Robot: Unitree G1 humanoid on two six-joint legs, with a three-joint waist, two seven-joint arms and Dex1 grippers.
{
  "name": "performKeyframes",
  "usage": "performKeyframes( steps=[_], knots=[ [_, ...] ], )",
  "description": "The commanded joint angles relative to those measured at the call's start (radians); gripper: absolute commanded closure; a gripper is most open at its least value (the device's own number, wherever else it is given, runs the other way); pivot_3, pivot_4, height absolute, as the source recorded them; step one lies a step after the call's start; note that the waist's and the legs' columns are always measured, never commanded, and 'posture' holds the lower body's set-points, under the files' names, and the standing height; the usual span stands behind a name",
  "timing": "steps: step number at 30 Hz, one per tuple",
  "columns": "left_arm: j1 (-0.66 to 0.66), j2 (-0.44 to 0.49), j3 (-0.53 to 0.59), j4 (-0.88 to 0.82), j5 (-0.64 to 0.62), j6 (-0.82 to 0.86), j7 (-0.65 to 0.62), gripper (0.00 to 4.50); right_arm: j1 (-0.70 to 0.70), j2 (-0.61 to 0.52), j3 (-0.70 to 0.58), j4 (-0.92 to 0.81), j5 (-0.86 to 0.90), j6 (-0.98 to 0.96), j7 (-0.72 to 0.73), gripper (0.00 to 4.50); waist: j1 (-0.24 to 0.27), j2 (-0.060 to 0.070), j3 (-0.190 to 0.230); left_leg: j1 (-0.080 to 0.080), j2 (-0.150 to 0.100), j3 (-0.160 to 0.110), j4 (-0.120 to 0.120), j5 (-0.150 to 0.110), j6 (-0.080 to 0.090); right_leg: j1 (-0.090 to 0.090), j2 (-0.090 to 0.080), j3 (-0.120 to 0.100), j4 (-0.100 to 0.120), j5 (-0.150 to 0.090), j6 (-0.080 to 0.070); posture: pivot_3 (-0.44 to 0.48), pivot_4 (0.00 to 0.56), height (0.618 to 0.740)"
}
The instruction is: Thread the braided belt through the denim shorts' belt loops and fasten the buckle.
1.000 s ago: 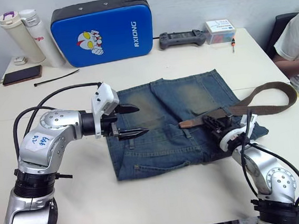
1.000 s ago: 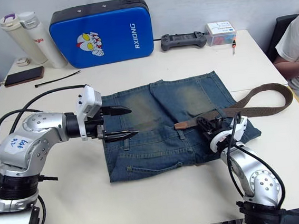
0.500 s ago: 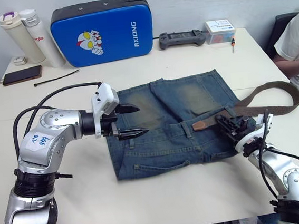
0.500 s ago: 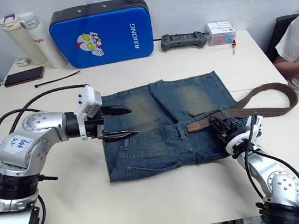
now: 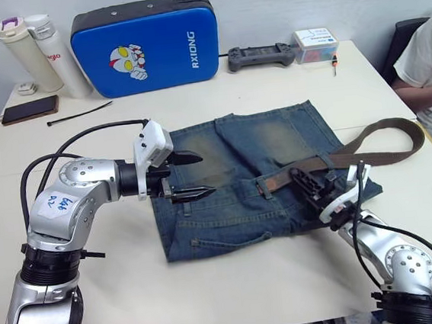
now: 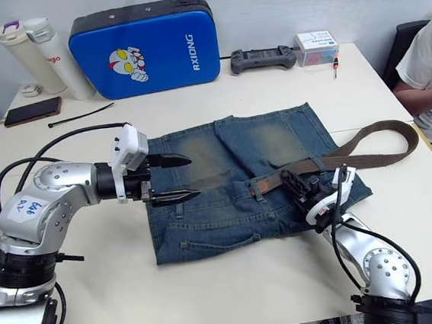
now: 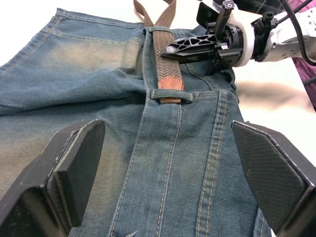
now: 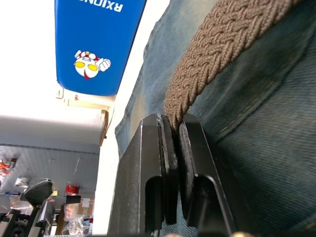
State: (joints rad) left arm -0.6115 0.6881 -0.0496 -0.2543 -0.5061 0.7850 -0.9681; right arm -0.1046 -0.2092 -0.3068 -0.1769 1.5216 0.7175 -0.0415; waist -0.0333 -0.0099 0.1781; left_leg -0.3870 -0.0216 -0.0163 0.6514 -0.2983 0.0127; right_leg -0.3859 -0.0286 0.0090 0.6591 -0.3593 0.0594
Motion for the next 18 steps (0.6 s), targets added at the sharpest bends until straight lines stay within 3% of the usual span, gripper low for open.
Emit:
performKeyframes(
  steps=[1,12,18],
  knots=[
    [-0.018,0.013,0.006,-0.007,-0.003,-0.012,-0.006,0.00,0.002,0.023,0.071,-0.029,-0.025,0.037,0.023,4.46,-0.001,0.000,0.000,0.000,0.000,0.000,0.000,0.000,0.000,-0.001,0.000,0.000,0.000,0.000,0.000,0.000,0.150,0.740],
    [-0.015,0.012,-0.001,-0.011,0.000,-0.011,-0.007,0.00,-0.050,-0.054,0.268,-0.092,-0.237,0.184,0.008,4.46,-0.006,-0.002,-0.001,0.000,0.001,0.001,-0.002,0.002,-0.004,-0.005,0.001,0.001,0.002,0.000,0.000,0.000,0.150,0.740],
    [-0.019,0.010,-0.007,-0.007,0.002,-0.015,-0.009,0.00,-0.052,-0.060,0.260,-0.117,-0.242,0.246,-0.062,4.46,-0.009,-0.002,-0.001,0.000,0.001,0.001,-0.002,0.002,-0.004,-0.005,0.001,0.001,0.002,0.000,-0.001,0.000,0.150,0.740]
  ],
)
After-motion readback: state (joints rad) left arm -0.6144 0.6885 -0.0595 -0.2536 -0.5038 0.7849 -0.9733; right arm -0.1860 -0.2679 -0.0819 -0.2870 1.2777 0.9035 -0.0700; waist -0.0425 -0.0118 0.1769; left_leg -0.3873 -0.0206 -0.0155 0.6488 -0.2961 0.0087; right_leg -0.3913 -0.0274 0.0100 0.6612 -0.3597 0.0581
